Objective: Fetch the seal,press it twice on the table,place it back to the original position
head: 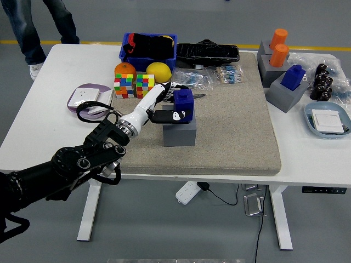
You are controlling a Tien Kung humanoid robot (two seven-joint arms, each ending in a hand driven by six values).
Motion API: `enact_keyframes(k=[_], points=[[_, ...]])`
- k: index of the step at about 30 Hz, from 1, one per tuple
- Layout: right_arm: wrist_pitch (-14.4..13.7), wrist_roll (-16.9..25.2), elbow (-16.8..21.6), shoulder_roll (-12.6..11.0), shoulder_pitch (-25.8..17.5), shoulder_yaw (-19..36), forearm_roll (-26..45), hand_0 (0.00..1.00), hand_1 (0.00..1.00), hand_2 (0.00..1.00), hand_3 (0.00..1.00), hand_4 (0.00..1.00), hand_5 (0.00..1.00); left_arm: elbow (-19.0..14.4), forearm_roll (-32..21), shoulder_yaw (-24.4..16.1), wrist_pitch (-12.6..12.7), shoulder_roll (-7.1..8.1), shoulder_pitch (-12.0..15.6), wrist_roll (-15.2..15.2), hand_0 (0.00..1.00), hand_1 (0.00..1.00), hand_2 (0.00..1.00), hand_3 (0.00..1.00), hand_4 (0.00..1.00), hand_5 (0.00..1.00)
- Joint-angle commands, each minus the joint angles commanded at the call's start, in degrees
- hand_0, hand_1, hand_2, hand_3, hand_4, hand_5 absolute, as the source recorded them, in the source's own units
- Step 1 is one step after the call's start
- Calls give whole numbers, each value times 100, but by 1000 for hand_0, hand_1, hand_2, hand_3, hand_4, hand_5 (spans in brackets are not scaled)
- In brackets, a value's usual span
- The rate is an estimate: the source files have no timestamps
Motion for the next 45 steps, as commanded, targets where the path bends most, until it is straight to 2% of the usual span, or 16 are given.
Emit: enact_keyframes(k=[9, 30, 45], points=[[1, 0, -1, -13, -7, -33, 0, 847, 768, 764, 733, 838, 614, 137, -71, 105, -20, -1, 16, 0, 645, 462, 329, 739, 646, 2], [6, 2, 4, -31, -18, -53, -8, 847, 768, 764, 733, 840, 616, -13, 178, 155, -113, 116, -53, 127, 648, 463, 323, 743, 653, 2], [10, 1, 5, -23, -27, -17, -20, 847, 768, 764, 733, 841, 615, -103, 396, 30, -146, 214, -134, 249, 648, 461, 321, 743, 652, 2]])
